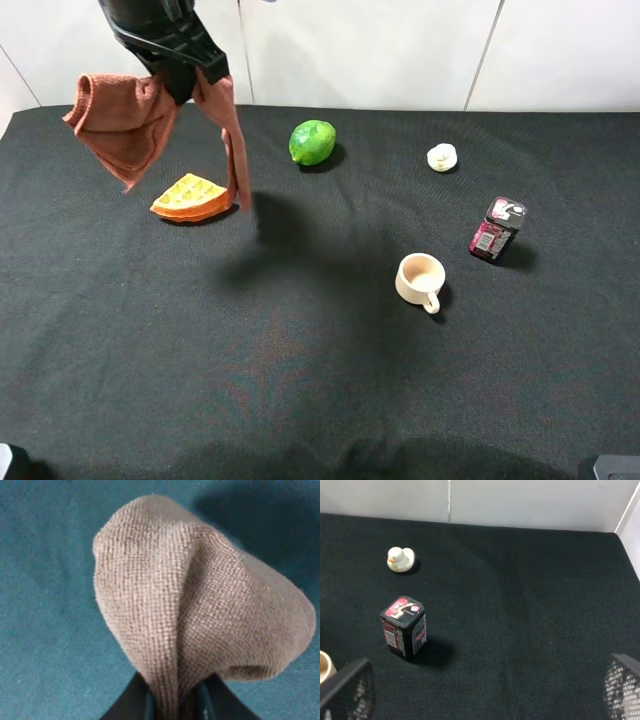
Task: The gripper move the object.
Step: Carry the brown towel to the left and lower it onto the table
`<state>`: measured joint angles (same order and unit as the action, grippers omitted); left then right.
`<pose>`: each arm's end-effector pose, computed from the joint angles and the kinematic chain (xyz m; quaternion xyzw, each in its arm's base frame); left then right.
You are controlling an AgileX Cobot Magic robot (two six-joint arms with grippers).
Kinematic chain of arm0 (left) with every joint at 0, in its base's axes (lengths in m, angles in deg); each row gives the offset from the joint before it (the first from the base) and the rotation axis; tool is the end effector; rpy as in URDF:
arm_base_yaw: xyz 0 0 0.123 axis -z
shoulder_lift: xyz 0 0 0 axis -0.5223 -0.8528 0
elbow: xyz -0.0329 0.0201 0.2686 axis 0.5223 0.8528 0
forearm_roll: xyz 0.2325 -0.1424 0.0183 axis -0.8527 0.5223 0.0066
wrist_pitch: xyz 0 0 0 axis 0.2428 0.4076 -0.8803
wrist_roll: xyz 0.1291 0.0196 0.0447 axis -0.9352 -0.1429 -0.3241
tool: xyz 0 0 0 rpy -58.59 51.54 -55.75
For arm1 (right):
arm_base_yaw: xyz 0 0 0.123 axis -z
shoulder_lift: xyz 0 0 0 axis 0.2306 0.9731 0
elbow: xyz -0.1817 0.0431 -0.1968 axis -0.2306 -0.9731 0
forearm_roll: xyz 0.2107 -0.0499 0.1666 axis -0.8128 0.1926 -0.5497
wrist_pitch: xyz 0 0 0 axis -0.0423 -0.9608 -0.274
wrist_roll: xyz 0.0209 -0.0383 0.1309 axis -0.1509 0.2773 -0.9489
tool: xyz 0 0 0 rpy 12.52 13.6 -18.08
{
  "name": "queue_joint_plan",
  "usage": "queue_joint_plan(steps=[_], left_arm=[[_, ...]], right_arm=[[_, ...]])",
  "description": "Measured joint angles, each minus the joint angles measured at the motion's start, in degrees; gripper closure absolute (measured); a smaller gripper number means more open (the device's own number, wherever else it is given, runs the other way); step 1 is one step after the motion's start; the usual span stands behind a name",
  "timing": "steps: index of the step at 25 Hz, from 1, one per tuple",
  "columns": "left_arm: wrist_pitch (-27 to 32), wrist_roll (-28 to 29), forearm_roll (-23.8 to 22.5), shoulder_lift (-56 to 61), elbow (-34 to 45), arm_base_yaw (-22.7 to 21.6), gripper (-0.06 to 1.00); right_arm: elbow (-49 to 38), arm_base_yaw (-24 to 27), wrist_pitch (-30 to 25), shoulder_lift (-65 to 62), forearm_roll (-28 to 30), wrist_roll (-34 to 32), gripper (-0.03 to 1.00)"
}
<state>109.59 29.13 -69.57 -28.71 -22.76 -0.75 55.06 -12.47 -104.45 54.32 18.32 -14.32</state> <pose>0.3620 -0.1952 0.2369 0.3217 0.9316 0.0304 0.1667 0.0710 0.0007 0.2718 -0.0236 0.8412 -0.0159 0.5400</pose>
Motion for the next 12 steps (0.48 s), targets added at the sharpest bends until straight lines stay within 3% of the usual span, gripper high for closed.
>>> queue_joint_plan(steps=[12], left_arm=[[1.42,0.06,-1.88,0.04,-4.26,-3.07,0.77]], right_arm=[[0.00,0.00,0.00,0.00,0.00,0.00,0.27]])
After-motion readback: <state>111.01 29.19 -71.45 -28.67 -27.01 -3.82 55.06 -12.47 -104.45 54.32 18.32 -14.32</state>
